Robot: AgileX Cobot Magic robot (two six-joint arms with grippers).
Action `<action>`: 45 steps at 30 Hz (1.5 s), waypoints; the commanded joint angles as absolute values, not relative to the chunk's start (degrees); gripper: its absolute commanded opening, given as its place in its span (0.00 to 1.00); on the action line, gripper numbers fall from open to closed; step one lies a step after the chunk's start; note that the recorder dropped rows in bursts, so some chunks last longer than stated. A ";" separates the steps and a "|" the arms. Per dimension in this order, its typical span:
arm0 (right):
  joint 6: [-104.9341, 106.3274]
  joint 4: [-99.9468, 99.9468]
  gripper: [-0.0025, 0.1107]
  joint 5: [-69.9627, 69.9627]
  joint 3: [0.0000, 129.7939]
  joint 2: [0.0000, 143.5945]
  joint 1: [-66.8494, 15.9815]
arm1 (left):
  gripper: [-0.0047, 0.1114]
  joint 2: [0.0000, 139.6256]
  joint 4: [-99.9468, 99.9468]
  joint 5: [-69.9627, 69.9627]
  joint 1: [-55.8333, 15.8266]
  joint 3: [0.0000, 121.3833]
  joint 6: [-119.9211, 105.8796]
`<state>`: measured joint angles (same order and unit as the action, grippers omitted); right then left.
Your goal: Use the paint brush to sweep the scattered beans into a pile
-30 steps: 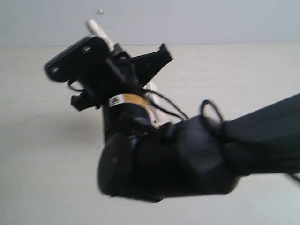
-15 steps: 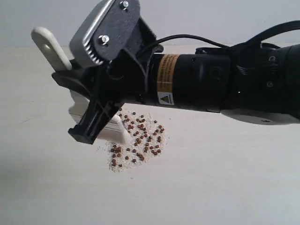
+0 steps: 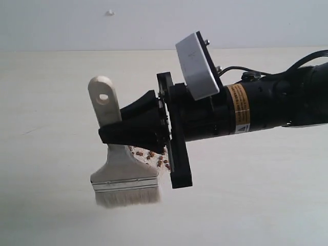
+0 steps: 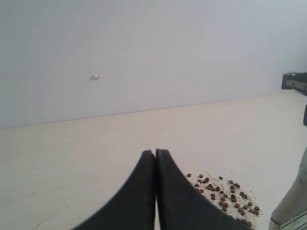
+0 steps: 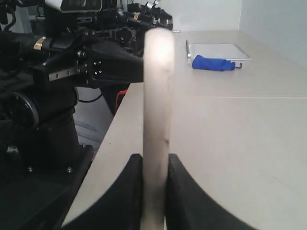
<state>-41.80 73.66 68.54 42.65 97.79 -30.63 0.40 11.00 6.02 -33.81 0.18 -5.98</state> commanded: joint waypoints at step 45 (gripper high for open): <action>-25.16 48.33 0.02 58.58 44.44 110.78 -30.20 | 0.04 0.00 10.86 5.94 -33.75 0.00 -5.73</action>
<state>-27.84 51.92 60.20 43.63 110.76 -30.49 0.40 11.00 6.02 -33.81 0.18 -5.98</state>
